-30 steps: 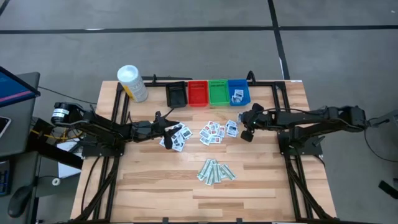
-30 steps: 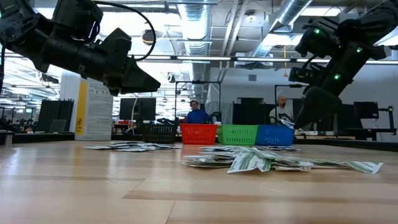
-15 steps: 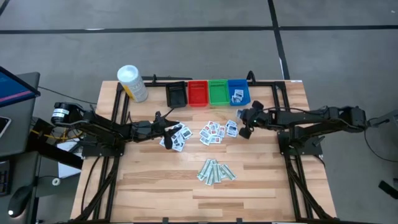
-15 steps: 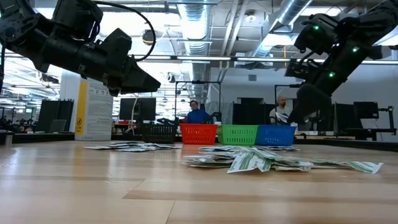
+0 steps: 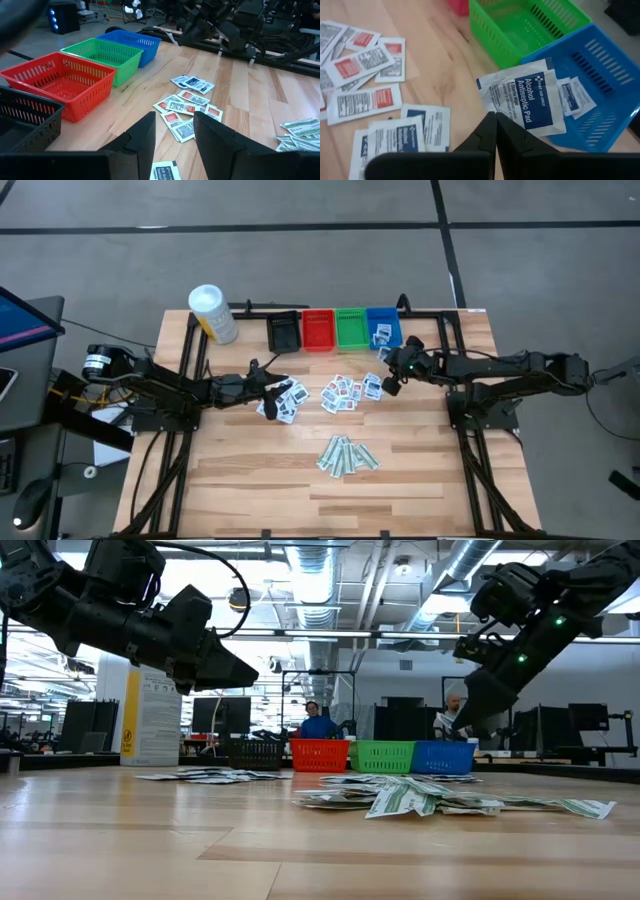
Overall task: Pick & Place First Aid Supplies
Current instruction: Put the blue alcohol pad into the blue bin
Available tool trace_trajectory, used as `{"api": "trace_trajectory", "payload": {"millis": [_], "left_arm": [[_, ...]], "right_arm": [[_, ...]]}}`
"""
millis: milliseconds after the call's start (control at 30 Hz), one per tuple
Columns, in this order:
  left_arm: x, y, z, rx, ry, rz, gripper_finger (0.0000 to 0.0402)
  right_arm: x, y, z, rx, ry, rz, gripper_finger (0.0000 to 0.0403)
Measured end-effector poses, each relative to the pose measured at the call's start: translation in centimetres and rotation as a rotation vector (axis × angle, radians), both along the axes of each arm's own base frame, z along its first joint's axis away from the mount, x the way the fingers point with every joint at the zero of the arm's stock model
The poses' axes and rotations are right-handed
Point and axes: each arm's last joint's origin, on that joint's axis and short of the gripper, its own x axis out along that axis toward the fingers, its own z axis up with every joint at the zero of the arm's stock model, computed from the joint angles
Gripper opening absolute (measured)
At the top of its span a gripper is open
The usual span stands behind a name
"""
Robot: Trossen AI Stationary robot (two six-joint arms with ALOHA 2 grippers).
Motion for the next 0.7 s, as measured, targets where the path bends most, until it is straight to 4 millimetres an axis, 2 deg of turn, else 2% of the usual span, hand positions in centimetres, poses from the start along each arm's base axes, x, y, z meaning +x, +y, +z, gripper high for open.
{"api": "trace_trajectory", "payload": {"millis": [700], "left_arm": [[0.0,0.0,0.0,0.000,-0.001,0.000,0.0134]], "right_arm": [[0.3,-2.6,1.5,-0.109,-0.157,-0.072,0.0000]]}}
